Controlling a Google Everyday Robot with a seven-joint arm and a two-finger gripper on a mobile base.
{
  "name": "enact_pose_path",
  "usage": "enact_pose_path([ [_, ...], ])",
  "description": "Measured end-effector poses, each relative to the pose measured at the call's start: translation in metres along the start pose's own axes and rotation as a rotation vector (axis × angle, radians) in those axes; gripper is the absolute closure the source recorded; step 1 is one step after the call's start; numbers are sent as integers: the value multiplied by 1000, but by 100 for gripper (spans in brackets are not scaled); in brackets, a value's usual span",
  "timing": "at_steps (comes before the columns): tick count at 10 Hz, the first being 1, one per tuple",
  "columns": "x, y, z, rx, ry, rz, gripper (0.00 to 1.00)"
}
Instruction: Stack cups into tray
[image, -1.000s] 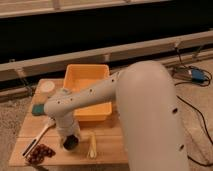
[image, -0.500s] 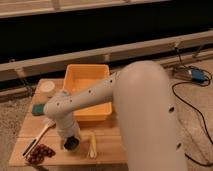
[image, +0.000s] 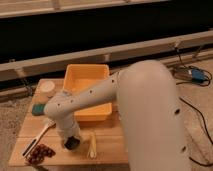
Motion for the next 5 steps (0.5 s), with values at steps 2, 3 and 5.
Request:
enact_pose_path([
  [2,3,-6,-12,-23,-19,21,100],
  [3,5,-10,-24,-39,-31,29,100],
  [5,9,-19,-55,-73,-51,38,100],
])
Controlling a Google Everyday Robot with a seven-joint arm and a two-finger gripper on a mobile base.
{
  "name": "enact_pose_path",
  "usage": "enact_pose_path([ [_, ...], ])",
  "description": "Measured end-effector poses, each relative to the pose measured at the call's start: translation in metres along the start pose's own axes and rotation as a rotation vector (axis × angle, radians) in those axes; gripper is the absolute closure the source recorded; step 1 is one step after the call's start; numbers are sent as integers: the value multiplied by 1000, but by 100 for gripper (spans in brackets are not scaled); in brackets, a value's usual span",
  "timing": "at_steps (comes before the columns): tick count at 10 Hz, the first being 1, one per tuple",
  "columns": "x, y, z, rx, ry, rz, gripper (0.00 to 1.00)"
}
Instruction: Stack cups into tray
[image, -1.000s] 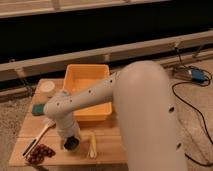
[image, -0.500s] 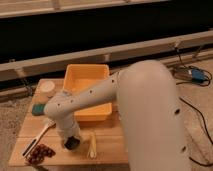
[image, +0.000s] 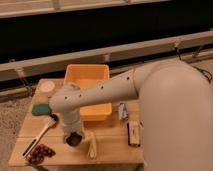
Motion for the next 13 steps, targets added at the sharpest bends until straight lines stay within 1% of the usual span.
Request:
enact_pose_path([
  [3,0,-15,-51,-41,-17,-7,100],
  [4,-7,-27,-67,-49,-20,-8,100],
  [5,-14,-37,-77,-53,-22,-4,100],
  [6,-22,-48,-82,-55,-22,4,100],
  [8,-40,-64,-85,-62,-28,32,100],
  [10,-56,-82,-85,-68,-33,81,100],
  [11,-68,-93,-89,-72,-52,103,100],
  [13,-84,-106,-106,-88,-93,128,100],
])
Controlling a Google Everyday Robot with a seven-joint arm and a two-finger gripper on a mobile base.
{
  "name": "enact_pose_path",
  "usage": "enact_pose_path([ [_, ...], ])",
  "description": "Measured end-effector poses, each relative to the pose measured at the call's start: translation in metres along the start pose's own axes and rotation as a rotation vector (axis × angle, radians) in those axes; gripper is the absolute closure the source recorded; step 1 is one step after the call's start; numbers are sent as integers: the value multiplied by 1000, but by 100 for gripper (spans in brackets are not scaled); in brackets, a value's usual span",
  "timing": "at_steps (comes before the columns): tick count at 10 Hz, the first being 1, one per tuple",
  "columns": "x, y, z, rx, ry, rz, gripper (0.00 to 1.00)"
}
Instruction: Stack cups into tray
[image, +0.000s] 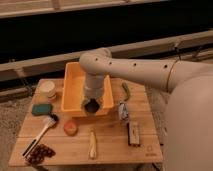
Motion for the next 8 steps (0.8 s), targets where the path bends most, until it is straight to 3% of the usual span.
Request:
enact_pose_path([
  [4,-16,-3,-28,-20,-40,0,100],
  [8,-40,1,-10,-33,-51,15,100],
])
